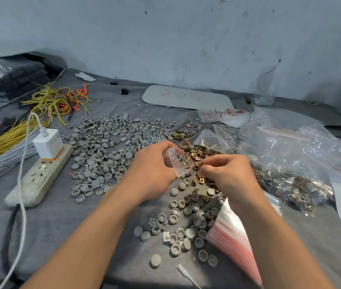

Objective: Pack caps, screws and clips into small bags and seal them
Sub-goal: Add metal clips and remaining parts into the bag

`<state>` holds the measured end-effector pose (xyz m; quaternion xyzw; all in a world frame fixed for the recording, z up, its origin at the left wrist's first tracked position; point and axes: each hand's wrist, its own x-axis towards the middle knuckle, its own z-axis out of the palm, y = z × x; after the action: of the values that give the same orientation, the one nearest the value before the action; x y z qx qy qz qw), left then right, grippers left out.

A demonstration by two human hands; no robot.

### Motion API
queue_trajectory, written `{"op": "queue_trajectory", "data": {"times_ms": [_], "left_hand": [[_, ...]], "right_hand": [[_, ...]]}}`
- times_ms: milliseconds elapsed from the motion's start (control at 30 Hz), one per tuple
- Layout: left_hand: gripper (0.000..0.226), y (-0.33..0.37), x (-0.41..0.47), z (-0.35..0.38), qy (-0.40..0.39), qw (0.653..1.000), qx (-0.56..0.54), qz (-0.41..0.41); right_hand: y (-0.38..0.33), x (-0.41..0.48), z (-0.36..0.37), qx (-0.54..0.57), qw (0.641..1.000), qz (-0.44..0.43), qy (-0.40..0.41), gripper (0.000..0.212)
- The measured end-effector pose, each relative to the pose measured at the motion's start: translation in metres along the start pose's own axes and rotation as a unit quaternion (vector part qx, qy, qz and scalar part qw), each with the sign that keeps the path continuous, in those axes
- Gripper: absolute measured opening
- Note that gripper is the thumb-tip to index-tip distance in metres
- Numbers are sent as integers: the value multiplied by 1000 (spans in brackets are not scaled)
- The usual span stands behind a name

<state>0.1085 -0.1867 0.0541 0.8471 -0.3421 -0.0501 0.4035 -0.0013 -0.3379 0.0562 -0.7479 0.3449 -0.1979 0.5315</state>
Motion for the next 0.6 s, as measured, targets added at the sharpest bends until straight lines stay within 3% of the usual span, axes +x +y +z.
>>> {"op": "queue_trajectory", "data": {"times_ms": [100,200,267,467,600], "left_hand": [[32,0,0,0,-2,1000,-8,2],[32,2,-1,0,-2,1000,-4,-1],[32,3,-2,1,-2,1000,-1,-4],[35,8,-4,2,-8,1000,13,4],[39,10,-6,0,-14,1000,-17,12]], "right_hand": [[-2,1,-4,122,991,23,-39,19],[-4,1,-7,255,961,27,-103,15],[-5,-1,-6,291,947,22,-136,17],[-10,-9,5,204,964,-74,-154,17],[-13,-12,16,119,977,-139,-114,25]]}}
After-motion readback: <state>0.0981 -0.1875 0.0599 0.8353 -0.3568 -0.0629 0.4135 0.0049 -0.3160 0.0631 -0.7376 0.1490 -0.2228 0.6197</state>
